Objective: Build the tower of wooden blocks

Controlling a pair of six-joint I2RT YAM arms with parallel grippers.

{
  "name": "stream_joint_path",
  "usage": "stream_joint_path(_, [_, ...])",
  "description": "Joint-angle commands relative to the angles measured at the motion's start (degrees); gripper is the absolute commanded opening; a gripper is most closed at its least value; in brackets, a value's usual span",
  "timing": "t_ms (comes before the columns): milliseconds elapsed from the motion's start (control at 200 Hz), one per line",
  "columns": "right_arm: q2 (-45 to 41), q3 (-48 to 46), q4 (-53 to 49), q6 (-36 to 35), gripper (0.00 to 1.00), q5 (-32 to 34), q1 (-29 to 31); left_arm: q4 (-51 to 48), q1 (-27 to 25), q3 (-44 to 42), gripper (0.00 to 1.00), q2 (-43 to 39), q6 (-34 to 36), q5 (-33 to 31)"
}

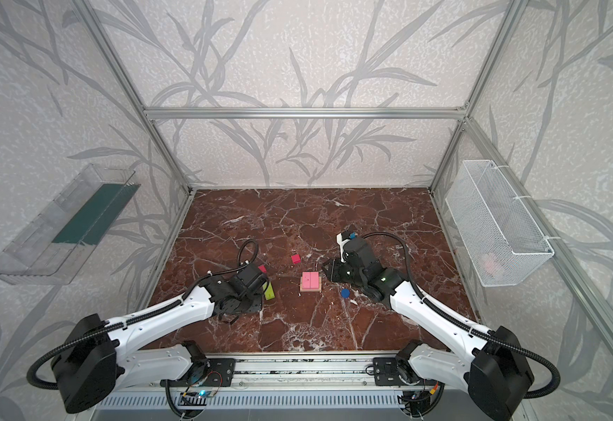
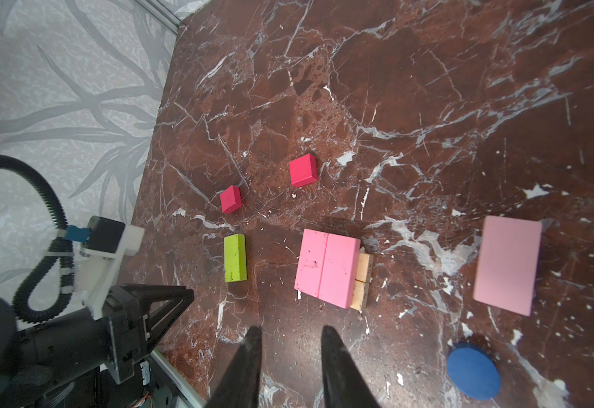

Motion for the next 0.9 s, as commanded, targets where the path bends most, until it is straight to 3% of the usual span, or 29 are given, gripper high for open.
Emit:
stream_joint_path(0, [-2.69,-0.93,-1.15,0.5,0.29,1.8,0.34,1.87,0.59,0.2,0.2,4.88,-2.52,-3.58])
stream_joint_path(340, [-7.21,-2.82,-2.78,0.49,0.26,5.07,0.43,4.2,1.21,6.17,0.17,20.41,-0.69,0.3])
stream_joint_path(895, [-6.05,-2.72,-2.12,-0.22,0.26,6.95,0.42,6.6,1.21,12.3,0.16,25.02,0.36,4.76])
